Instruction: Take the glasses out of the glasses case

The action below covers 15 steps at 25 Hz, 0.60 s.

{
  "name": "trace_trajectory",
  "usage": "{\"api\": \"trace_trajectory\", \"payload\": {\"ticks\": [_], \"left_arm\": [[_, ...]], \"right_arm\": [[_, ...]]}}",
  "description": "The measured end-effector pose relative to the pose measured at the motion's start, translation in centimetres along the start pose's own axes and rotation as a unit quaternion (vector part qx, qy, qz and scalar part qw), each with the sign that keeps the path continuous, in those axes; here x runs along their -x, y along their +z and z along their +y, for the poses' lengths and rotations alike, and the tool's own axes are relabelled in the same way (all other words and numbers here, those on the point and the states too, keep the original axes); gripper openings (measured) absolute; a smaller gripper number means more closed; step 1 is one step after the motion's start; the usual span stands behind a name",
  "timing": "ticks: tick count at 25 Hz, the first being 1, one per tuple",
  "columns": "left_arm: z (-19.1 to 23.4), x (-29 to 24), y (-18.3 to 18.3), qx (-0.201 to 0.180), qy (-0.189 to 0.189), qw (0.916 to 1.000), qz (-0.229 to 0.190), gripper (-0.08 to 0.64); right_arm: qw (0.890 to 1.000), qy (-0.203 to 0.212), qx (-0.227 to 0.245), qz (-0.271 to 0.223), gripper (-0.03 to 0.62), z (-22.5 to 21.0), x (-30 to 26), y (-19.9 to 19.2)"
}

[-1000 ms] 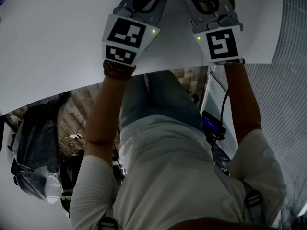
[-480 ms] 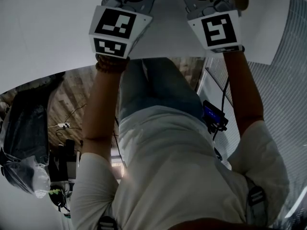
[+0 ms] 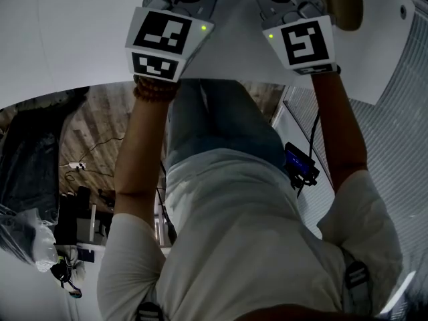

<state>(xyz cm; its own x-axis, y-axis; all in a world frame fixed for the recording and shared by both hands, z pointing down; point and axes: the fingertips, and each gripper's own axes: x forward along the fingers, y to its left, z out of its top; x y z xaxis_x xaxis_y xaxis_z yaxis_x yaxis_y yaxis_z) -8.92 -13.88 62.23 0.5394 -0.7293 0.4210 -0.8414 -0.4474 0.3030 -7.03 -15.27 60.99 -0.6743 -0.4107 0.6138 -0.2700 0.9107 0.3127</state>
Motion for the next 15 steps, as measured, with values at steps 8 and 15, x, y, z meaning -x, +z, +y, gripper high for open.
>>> {"api": "trace_trajectory", "payload": {"ticks": [8, 15], "left_arm": [[1.2, 0.7, -0.9, 0.007, 0.011, 0.9999, 0.01, 0.002], [2.0, 0.7, -1.6, 0.006, 0.014, 0.9996, 0.025, 0.002]], "right_arm": [[1.0, 0.02, 0.005, 0.004, 0.046, 1.3, -1.7, 0.2], [0.999, 0.034, 0.01, 0.01, 0.046, 2.3, -3.0, -0.5]]}}
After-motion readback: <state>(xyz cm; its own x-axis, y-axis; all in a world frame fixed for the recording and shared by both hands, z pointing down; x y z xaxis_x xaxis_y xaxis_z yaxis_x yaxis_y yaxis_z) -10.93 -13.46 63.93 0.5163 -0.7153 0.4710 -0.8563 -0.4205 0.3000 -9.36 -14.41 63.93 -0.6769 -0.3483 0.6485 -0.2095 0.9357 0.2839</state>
